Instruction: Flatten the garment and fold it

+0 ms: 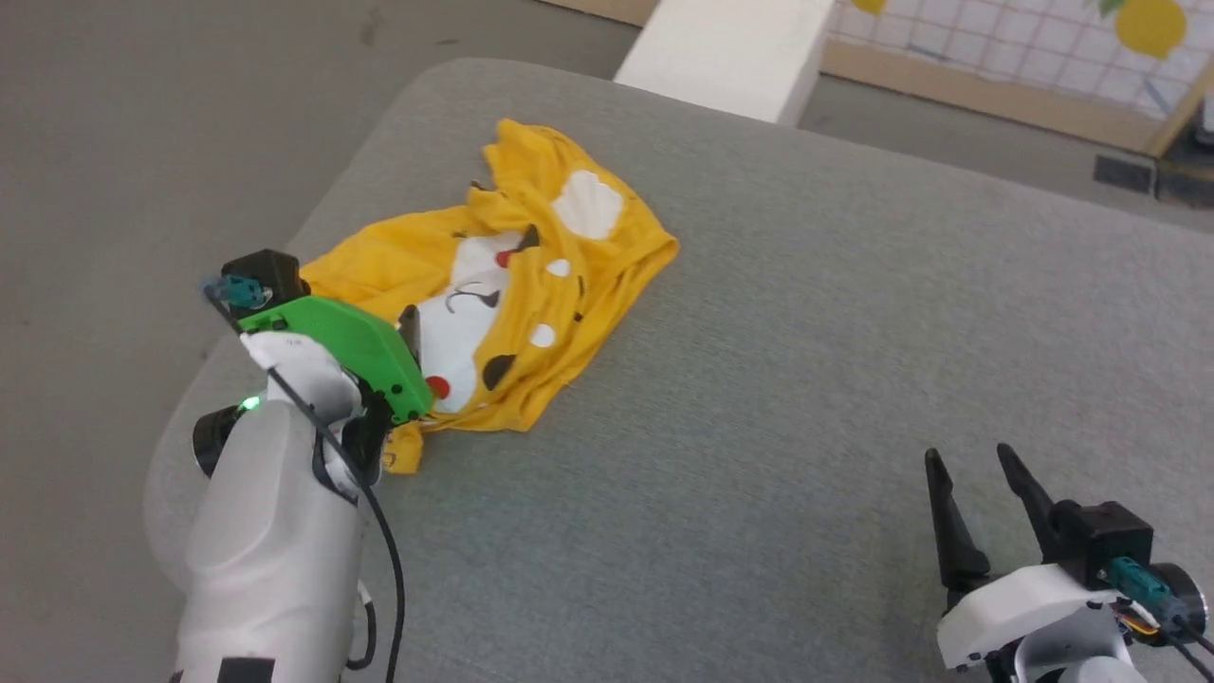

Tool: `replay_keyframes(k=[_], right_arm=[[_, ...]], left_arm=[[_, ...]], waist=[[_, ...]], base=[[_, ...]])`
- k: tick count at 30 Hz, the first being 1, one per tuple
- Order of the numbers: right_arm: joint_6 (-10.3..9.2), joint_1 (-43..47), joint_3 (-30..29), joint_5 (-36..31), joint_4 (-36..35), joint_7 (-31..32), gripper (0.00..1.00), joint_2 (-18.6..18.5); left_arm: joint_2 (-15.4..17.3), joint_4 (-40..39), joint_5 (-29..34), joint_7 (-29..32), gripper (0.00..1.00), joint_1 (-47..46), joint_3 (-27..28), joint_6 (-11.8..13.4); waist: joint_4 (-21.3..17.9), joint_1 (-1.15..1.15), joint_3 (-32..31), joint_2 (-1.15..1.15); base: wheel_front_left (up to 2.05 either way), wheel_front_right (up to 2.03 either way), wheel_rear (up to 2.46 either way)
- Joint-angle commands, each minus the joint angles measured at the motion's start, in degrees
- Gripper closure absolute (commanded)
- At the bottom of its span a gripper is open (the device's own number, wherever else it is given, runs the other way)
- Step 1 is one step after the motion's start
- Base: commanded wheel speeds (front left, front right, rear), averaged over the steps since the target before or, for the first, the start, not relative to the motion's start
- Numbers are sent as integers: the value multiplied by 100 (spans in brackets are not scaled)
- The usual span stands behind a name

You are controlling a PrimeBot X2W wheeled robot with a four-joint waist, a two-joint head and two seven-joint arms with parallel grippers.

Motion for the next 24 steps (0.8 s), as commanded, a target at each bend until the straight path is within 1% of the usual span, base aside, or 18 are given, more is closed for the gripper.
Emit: replay_keyframes(k=[1, 7, 12, 13, 14, 17, 19, 20, 22, 24], right_arm=[[-8, -69, -45, -48, -85, 43, 0, -4], [-8, -58, -146, -150, -355, 174, 0, -4], [-8, -87, -179, -146, -480, 222, 0, -4], [-8, -88, -164, -127, -485, 224, 0, -4], [-8, -86, -151, -107, -486, 226, 0, -4], [-8, -79, -124, -57, -449, 208, 0, -4], [-8, -76, -98, -10, -386, 180, 0, -4], [-8, -75, -81, 14, -341, 151, 0, -4], [-8, -75, -53, 73, -241, 89, 0, -4], [-8, -71, -13, 149, -125, 23, 0, -4]], left_arm=[[13, 131, -70, 91, 0, -160, -39, -33], [-71, 803, -210, 861, 0, -285, -285, -157], [-166, 1180, -439, 1346, 0, -221, -437, -232], [-176, 1223, -466, 1357, 17, -209, -448, -212], [-186, 1253, -483, 1322, 100, -201, -469, -195], [-203, 1216, -587, 919, 100, -197, -382, -113], [-209, 1102, -635, 460, 100, -233, -289, -82], [-207, 1004, -643, 131, 100, -272, -222, -90], [-174, 818, -697, -478, 100, -370, -76, -210], [-102, 642, -701, -926, 100, -508, 21, -285]], waist=[[-392, -1, 397, 0], [-560, -1, 691, 0], [-538, -1, 816, 0], [-523, -1, 820, 0], [-496, -1, 818, 0], [-417, -1, 749, 0], [-370, -1, 654, 0], [-345, -1, 587, 0], [-311, -1, 442, 0], [-294, -1, 285, 0]], base=[[0, 0, 0], [0, 0, 0], [0, 0, 0], [0, 0, 0], [0, 0, 0], [0, 0, 0], [0, 0, 0], [0, 0, 0], [0, 0, 0], [0, 0, 0]])
